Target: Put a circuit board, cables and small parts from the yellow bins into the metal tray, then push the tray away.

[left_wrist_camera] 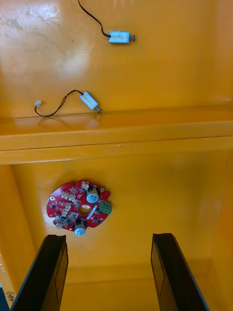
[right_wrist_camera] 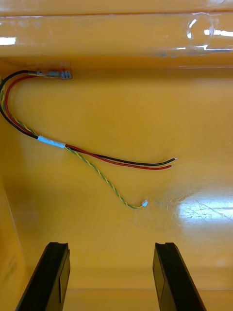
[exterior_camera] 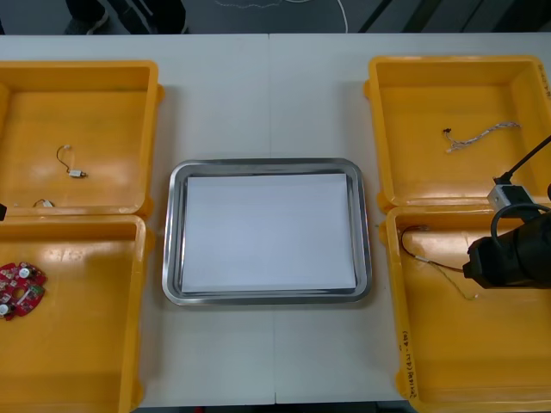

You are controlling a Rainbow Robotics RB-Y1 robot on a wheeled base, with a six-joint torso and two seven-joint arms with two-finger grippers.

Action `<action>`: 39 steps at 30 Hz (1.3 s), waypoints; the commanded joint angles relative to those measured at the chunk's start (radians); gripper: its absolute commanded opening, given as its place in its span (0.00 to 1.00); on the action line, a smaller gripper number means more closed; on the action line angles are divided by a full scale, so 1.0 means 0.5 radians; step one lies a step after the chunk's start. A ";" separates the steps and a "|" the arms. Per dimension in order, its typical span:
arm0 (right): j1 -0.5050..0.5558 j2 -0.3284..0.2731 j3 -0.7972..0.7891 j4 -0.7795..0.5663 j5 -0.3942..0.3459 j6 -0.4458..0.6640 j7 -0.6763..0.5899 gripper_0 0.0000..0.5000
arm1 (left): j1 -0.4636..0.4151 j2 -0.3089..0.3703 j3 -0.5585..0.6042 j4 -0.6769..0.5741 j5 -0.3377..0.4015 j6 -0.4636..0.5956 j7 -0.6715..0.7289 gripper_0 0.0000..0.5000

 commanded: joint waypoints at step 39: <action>0.028 -0.030 -0.068 -0.006 -0.002 -0.014 -0.009 1.00 | 0.032 0.097 0.060 -0.045 0.014 0.013 -0.027 1.00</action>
